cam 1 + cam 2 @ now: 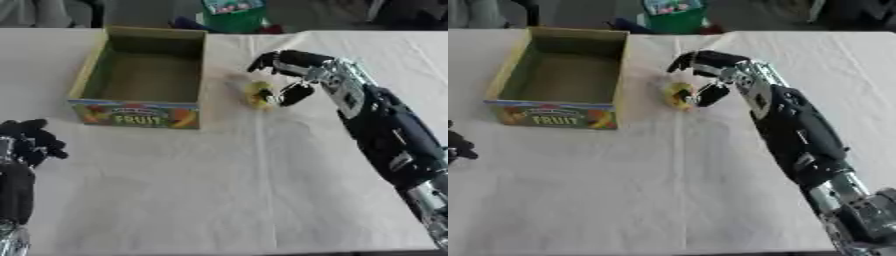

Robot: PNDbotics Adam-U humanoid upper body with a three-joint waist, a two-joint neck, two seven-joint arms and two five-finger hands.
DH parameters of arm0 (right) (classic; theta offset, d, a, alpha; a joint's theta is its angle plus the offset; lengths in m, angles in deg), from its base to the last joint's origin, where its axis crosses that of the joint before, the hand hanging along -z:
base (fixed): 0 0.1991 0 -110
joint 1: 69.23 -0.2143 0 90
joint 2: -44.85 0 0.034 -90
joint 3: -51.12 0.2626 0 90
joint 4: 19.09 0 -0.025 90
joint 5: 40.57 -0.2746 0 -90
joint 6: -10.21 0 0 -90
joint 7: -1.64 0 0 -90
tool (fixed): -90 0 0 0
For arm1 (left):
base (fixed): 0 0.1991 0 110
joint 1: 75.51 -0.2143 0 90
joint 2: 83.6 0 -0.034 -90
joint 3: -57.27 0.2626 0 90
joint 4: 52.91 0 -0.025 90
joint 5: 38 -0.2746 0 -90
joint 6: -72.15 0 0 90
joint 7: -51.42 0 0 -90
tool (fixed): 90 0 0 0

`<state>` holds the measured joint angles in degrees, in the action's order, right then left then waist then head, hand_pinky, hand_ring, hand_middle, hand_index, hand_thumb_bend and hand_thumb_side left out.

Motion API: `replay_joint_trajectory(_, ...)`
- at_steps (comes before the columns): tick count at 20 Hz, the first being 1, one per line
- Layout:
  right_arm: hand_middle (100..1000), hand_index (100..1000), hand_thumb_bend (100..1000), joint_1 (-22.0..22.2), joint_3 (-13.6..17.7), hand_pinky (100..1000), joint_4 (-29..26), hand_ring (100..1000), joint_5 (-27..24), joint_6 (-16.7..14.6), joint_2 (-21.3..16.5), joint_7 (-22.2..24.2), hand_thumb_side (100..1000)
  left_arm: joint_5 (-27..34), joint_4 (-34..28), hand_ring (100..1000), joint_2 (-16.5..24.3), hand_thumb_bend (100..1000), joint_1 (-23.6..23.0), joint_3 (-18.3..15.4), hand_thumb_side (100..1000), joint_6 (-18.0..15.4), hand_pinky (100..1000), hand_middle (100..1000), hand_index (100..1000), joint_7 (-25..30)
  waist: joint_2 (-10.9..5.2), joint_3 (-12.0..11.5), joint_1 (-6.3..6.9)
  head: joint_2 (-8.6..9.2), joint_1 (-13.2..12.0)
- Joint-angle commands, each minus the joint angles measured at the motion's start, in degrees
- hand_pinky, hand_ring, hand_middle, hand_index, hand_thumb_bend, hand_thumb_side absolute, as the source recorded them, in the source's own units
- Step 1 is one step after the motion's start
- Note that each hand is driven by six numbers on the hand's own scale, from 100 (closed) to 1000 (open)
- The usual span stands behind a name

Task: Pick up objects on the table and place them in the box.

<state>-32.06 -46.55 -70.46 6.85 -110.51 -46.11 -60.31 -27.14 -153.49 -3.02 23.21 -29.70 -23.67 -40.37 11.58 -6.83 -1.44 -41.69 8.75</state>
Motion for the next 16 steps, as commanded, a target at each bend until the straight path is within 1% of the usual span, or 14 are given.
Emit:
replay_joint_trajectory(1, 883, 926, 100, -0.65, -0.67, 757, -3.02, 892, -1.49, -0.62, -2.22, 4.09, 277, 0.06, -0.89, 517, 0.74, 100, 0.73, -0.23, 792, -0.14, 475, 479, 677, -0.04, -1.18, 0.13, 0.1, 0.44, -0.03)
replay_joint_trajectory(4, 889, 929, 100, -0.36, -1.23, 768, -3.76, 896, -0.66, -0.99, -2.36, 7.72, 309, 0.08, -0.91, 518, 0.76, 100, 0.76, -0.24, 792, -0.15, 475, 479, 677, -0.06, -1.22, 0.23, 0.07, 0.46, -0.01)
replay_joint_trajectory(6, 890, 929, 100, -0.24, -1.24, 770, -3.71, 895, 0.38, -0.99, -2.2, 8.64, 302, 0.08, -0.91, 518, 0.75, 100, 0.78, -0.22, 792, -0.14, 474, 479, 677, -0.04, -1.22, 0.22, 0.09, 0.49, 0.03)
replay_joint_trajectory(7, 890, 928, 100, -0.18, -1.18, 771, -3.53, 894, 0.99, -0.93, -2.1, 8.65, 278, 0.08, -0.9, 518, 0.75, 100, 0.76, -0.22, 796, -0.14, 474, 479, 677, -0.03, -1.23, 0.19, 0.11, 0.48, 0.07)
replay_joint_trajectory(9, 889, 926, 100, -0.09, -1.12, 771, -3.15, 891, 2.36, -0.95, -1.9, 8.06, 288, 0.08, -0.9, 518, 0.75, 100, 0.74, -0.23, 792, -0.14, 474, 479, 677, -0.05, -1.25, 0.12, 0.16, 0.51, 0.13)
replay_joint_trajectory(12, 875, 917, 100, 0.1, -1.23, 759, -2.78, 871, 4.56, -1.38, -1.43, 5.93, 298, 0.14, -0.89, 519, 0.74, 100, 0.73, -0.2, 793, -0.15, 474, 479, 677, -0.03, -1.21, 0.07, 0.22, 0.51, 0.22)
replay_joint_trajectory(14, 845, 897, 100, 0.23, -1.34, 733, -2.39, 833, 6.07, -1.79, -1.0, 4.07, 300, 0.13, -0.89, 519, 0.71, 100, 0.75, -0.16, 793, -0.15, 474, 479, 677, 0.0, -1.18, 0.06, 0.25, 0.51, 0.32)
replay_joint_trajectory(16, 783, 862, 100, 0.33, -1.37, 686, -1.99, 770, 7.46, -2.2, -0.66, 2.03, 301, 0.12, -0.88, 520, 0.7, 100, 0.75, -0.14, 793, -0.14, 474, 480, 677, 0.01, -1.16, 0.02, 0.3, 0.51, 0.38)
